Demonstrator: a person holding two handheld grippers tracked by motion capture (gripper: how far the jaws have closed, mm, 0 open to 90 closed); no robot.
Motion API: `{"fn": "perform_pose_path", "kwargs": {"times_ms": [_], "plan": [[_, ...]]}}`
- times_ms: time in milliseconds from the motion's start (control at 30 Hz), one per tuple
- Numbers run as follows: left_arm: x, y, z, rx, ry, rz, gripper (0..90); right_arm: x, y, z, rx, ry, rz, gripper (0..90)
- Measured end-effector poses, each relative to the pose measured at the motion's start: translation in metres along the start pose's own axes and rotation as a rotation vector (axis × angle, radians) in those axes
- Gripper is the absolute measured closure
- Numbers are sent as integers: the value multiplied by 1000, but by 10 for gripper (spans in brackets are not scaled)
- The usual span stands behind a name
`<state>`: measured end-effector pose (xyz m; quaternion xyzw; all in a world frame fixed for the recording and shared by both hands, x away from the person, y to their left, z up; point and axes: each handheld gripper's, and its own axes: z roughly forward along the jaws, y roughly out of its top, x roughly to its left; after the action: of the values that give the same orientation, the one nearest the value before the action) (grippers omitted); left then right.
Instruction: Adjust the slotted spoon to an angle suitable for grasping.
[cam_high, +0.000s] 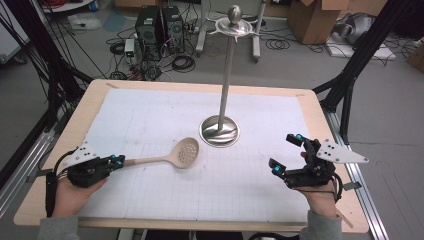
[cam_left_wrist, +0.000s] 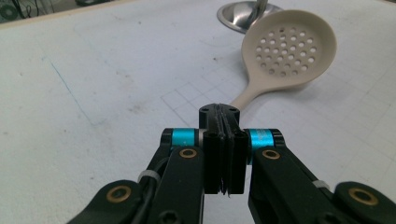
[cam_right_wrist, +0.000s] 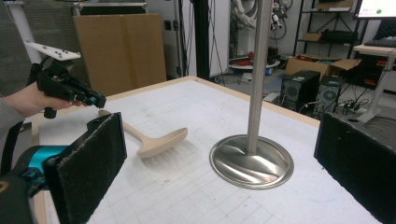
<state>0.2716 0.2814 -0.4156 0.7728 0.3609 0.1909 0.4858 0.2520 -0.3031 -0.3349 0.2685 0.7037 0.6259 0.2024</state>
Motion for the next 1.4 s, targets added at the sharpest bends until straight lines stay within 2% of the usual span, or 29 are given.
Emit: {"fn": "perform_pose_path", "kwargs": {"times_ms": [33, 67, 567, 767, 1000, 1267, 1400], "plan": [[0, 0, 0, 0, 0, 0, 880, 0, 0, 0, 2, 1, 3, 11], [1, -3, 3, 23, 8, 3, 880, 0, 0, 1, 5, -1, 3, 11], [4, -14, 14, 76, 17, -1, 880, 1, -1, 1, 12, 2, 7, 11], [6, -17, 18, 99, 31, -14, 880, 0, -2, 0, 15, -1, 6, 10], [8, -20, 22, 136, 53, -8, 881, 0, -3, -2, 20, -3, 13, 10], [15, -21, 27, 129, 55, -15, 886, 0, -4, -6, 20, -13, 3, 11], [21, -19, 32, 133, 66, -36, 887, -1, -9, -10, 43, -29, 14, 11]]}}
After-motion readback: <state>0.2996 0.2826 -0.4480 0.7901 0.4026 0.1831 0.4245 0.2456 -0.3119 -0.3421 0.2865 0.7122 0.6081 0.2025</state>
